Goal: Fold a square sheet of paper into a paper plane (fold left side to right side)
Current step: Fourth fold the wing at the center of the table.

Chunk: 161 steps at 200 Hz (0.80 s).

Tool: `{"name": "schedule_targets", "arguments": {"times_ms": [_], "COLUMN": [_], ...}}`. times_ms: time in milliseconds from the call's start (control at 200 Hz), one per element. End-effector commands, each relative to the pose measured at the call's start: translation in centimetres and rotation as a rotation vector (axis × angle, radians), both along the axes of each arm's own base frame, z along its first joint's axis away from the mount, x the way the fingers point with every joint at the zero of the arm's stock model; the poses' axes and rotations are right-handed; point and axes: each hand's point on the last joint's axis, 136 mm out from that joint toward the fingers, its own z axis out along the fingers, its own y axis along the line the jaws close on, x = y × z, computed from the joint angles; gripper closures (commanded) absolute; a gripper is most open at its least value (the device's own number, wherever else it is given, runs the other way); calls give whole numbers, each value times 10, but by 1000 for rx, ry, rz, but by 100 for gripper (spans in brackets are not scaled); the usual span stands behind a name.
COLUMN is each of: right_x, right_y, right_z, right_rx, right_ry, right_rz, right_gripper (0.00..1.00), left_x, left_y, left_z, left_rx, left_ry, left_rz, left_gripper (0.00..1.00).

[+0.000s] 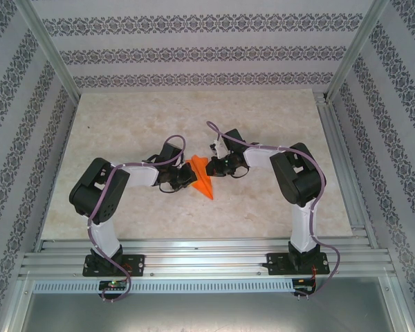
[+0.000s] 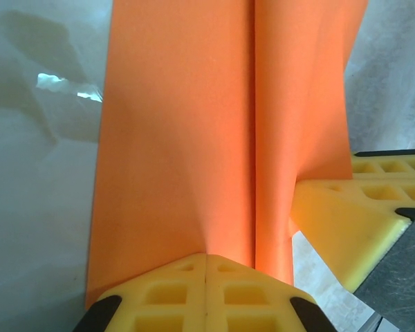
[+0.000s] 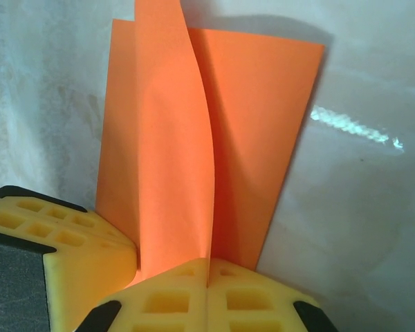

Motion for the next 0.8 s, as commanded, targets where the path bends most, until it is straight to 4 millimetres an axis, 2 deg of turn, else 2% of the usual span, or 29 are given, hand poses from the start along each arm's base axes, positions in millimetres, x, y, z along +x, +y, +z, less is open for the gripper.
{"name": "schedule_targets", "arguments": {"times_ms": [0, 125, 230, 280, 455, 540, 580, 664, 799], "right_x": [-1, -8, -13, -15, -17, -17, -18, -17, -17], "right_y": [-11, -14, -18, -19, -21, -20, -20, -19, -18], "right_z": [-22, -29, -35, -37, -38, -37, -38, -37, -37], "right_rx": [-61, -73, -88, -96, -106, -106, -107, -104, -103], "right_ry": [29, 53, 68, 72, 78, 76, 77, 71, 74], "right_rz": [-18, -17, -18, -22, -18, -13, -14, -12, -9], "right_gripper": [95, 95, 95, 95, 95, 95, 95, 95, 95], "left_x": [-30, -27, -22, -18, 1, 10, 14, 24, 38], "left_y": [35, 33, 31, 29, 29, 27, 24, 8, -11], "left_z": [-52, -46, -31, -19, 32, 56, 64, 73, 67], "left_rx": [210, 198, 171, 153, 88, 64, 44, -37, -122], "left_ry": [133, 121, 93, 68, -17, -60, -72, -82, -66], "left_rz": [27, 26, 24, 23, 19, 14, 6, -8, -11], "left_gripper": [100, 100, 100, 100, 82, 78, 79, 90, 100]}}
